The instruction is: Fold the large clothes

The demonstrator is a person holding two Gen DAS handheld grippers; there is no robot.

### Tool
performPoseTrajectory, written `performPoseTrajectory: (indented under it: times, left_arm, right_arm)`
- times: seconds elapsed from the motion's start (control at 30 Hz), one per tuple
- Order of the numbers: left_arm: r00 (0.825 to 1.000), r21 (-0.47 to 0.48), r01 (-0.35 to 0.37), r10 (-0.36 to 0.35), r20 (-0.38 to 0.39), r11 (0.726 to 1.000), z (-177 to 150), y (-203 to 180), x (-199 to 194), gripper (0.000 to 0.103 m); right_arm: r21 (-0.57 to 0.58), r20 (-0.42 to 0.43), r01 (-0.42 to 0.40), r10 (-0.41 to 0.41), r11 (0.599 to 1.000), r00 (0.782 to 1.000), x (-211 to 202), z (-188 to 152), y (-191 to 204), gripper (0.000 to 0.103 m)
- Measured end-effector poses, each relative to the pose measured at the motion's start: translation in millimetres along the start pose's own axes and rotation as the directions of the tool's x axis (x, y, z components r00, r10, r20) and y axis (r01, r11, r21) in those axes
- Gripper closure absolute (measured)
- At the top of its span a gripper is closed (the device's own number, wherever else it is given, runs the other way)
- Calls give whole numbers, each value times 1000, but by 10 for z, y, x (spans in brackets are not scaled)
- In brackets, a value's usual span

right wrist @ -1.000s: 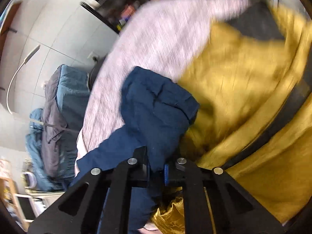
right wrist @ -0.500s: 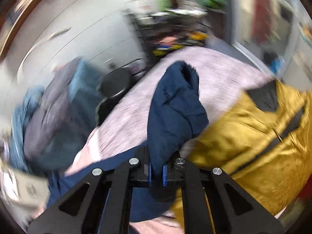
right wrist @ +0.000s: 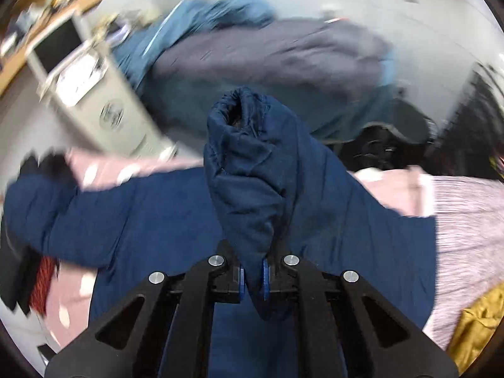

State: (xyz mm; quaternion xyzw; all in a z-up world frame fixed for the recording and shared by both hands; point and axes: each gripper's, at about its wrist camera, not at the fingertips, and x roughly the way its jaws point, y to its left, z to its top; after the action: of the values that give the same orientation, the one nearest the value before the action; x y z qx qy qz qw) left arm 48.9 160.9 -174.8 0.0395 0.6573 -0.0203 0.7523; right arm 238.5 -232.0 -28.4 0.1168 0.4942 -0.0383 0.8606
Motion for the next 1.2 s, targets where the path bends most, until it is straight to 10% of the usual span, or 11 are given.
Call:
performPoseTrajectory:
  times: [0.27, 0.33, 0.4, 0.43, 0.67, 0.93, 1.2]
  left_arm:
    - [998, -13, -59, 58, -37, 998, -180, 278, 189, 6]
    - [998, -17, -47, 47, -47, 999, -161, 315, 215, 6]
    - [998, -8, -38, 37, -45, 999, -94, 335, 221, 6]
    - [998, -4, -37, 37, -43, 999, -70, 331, 217, 6]
    - [999, 57, -42, 40, 26, 998, 393, 91, 106, 6]
    - [978, 355, 3, -76, 192, 935, 1125, -998, -242, 6]
    - [977, 463, 69, -153, 146, 884, 1640, -2144, 15, 6]
  right_arm:
    - [-164, -140, 70, -93, 984, 986, 741, -429, 1022, 90]
    - [-202, -185, 66, -104, 977, 977, 932, -489, 1106, 76]
    - [-227, -205, 68, -116, 972, 972, 975, -564, 1121, 26]
    - [-232, -189, 82, -128, 969, 974, 927, -611, 1107, 23]
    - [-236, -124, 40, -71, 971, 990, 474, -881, 679, 23]
    - [27, -259, 211, -197, 977, 945, 530, -1022, -682, 23]
    - [4, -324, 236, -222, 972, 920, 688, -1296, -943, 22]
